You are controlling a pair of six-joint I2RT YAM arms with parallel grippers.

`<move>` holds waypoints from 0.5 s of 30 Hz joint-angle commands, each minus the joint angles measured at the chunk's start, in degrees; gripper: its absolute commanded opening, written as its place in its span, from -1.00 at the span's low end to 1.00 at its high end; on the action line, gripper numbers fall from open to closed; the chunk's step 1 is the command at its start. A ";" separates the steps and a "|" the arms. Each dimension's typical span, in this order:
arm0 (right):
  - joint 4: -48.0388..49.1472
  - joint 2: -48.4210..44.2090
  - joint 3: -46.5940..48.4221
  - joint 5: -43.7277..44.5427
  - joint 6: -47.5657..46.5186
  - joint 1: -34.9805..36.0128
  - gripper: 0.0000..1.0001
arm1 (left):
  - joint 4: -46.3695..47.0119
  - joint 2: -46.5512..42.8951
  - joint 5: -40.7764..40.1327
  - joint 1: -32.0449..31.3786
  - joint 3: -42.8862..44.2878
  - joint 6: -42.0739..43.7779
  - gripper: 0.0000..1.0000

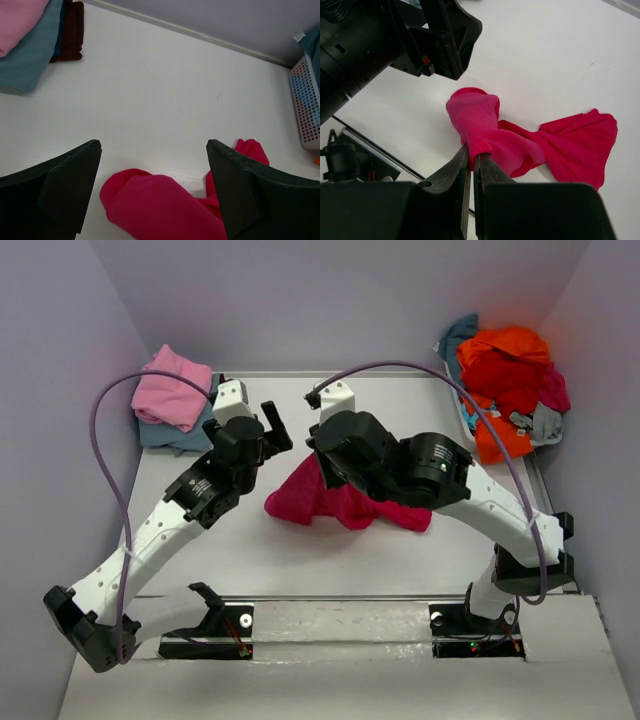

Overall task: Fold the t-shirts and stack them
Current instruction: Move the tshirt to the center of the board

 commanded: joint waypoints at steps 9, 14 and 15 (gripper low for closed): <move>-2.80 2.20 8.41 12.93 2.19 8.51 -0.86 | 2.70 -4.19 -6.21 -0.88 -0.14 -0.19 0.98; 1.40 -2.02 2.96 16.54 1.58 8.51 -0.86 | 4.10 -3.75 -4.98 -0.88 -2.60 -1.68 0.98; 2.02 -2.72 2.43 17.85 1.58 7.99 -0.86 | 4.54 -3.66 -4.72 -1.40 -3.47 -1.68 0.98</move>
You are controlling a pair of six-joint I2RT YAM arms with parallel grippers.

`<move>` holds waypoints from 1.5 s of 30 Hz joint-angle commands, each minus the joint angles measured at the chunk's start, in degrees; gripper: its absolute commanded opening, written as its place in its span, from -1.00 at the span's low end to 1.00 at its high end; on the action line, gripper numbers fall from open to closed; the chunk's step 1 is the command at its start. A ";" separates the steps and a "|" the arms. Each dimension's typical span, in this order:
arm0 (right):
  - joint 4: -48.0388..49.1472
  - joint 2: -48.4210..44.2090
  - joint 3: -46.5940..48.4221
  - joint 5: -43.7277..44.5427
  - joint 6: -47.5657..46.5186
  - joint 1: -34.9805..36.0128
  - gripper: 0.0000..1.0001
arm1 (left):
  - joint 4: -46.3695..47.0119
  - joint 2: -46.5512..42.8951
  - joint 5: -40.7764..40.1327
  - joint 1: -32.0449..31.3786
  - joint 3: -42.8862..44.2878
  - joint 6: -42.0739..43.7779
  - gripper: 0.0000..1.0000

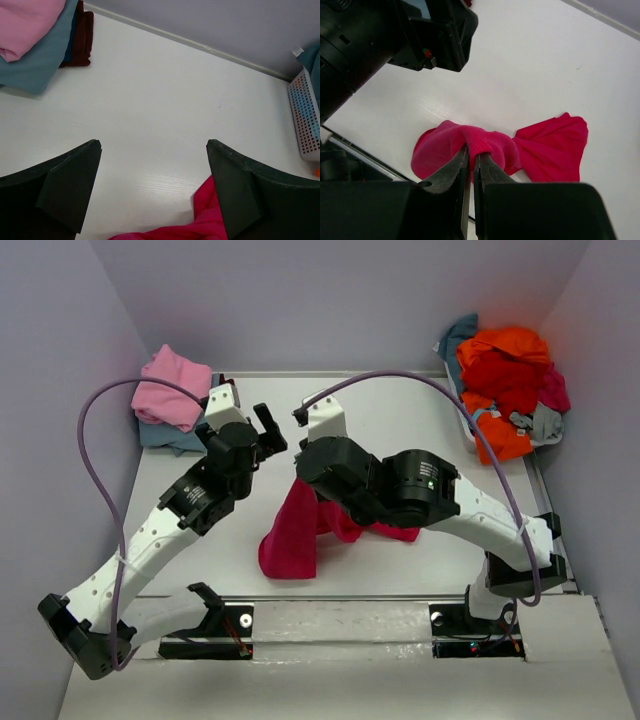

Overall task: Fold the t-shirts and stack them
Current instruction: Move the tshirt to the center of the board

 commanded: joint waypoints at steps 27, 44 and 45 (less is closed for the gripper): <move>21.62 0.64 -24.07 -25.22 4.90 -36.50 -0.86 | 7.62 4.27 2.06 -2.47 -12.60 -5.66 0.98; 30.84 2.51 -33.26 -37.81 5.52 -45.74 0.06 | 11.58 12.01 9.43 -1.76 -12.69 -5.75 0.98; 30.32 2.32 -34.50 -37.72 5.43 -45.74 0.22 | 12.02 12.97 10.40 -1.76 -12.78 -5.75 0.98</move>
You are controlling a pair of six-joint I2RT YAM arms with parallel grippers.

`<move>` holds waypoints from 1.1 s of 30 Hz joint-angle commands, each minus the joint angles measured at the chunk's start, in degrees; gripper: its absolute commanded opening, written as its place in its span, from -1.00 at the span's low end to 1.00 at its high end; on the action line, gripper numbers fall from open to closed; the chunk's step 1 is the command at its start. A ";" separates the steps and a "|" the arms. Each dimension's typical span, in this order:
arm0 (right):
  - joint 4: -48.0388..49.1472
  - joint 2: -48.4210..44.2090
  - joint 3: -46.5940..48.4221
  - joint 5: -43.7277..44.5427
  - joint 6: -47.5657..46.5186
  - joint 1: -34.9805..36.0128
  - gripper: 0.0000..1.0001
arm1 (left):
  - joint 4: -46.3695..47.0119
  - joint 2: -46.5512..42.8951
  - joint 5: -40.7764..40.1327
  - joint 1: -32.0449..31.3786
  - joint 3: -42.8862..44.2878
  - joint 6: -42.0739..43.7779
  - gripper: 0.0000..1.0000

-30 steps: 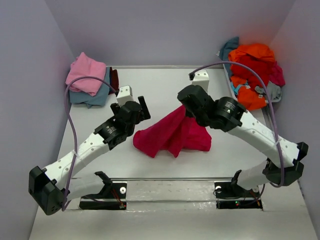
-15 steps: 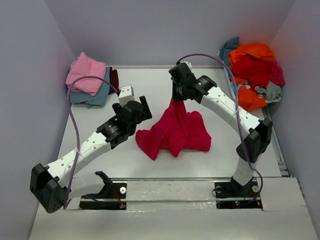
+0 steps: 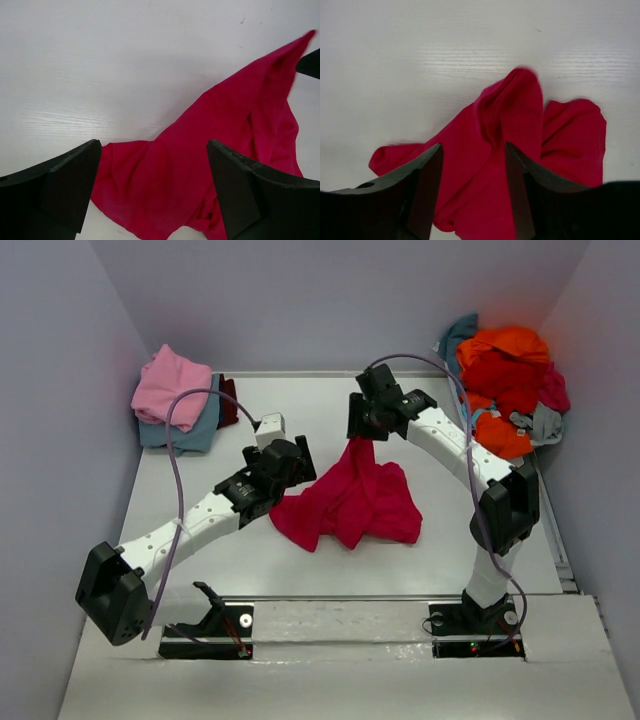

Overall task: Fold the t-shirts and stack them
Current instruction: Move the tshirt to the center of the board, then flatten out the tshirt

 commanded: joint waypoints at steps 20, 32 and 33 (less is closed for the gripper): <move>8.67 -25.96 -38.70 3.40 14.31 8.42 0.30 | 1.06 16.27 6.91 -4.78 6.49 -0.13 0.98; 8.67 -31.95 -43.91 4.02 15.81 8.42 0.20 | -2.20 18.57 5.60 -5.31 13.36 2.60 0.98; 9.98 -31.42 -44.26 3.41 15.81 8.42 0.19 | -2.37 18.92 6.03 -5.31 13.71 2.86 0.98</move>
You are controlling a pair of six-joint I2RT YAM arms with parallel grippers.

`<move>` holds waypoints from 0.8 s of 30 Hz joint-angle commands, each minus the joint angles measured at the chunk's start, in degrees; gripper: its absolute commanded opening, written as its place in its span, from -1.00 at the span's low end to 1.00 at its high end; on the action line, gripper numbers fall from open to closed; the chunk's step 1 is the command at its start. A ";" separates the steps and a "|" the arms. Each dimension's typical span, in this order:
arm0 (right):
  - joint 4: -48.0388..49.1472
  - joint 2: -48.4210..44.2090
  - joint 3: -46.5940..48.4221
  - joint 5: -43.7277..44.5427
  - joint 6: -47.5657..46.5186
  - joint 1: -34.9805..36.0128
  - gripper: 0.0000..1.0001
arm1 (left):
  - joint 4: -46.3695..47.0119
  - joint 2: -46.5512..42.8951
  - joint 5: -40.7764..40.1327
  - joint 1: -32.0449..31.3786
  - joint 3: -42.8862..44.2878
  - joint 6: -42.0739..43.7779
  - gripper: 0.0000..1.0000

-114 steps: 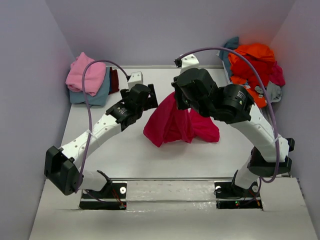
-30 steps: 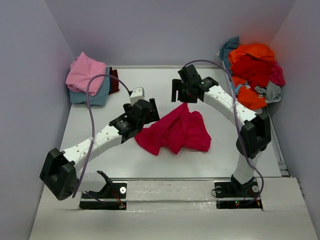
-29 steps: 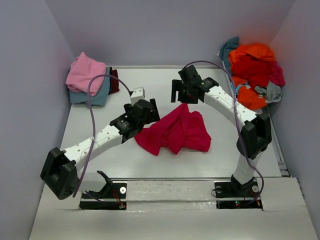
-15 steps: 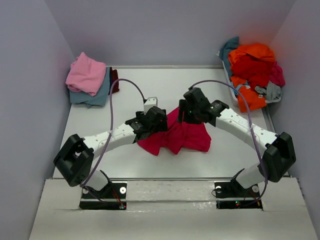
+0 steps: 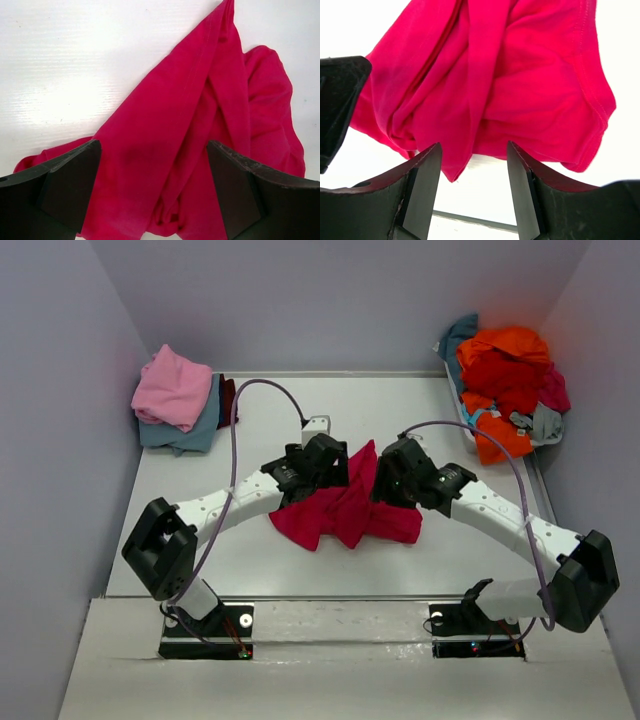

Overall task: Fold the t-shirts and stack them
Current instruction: Flatten out the tshirt

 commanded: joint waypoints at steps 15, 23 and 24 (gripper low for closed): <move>1.04 -6.34 -7.65 4.41 7.56 0.14 0.14 | -6.80 15.55 5.06 -4.46 17.78 7.70 0.98; 2.88 -8.45 -12.22 1.78 9.05 0.14 0.12 | -6.00 18.89 7.08 -4.99 18.74 8.23 0.98; 3.15 -7.93 -12.74 1.07 9.05 0.14 0.11 | -6.00 19.42 7.26 -4.99 19.26 8.40 0.98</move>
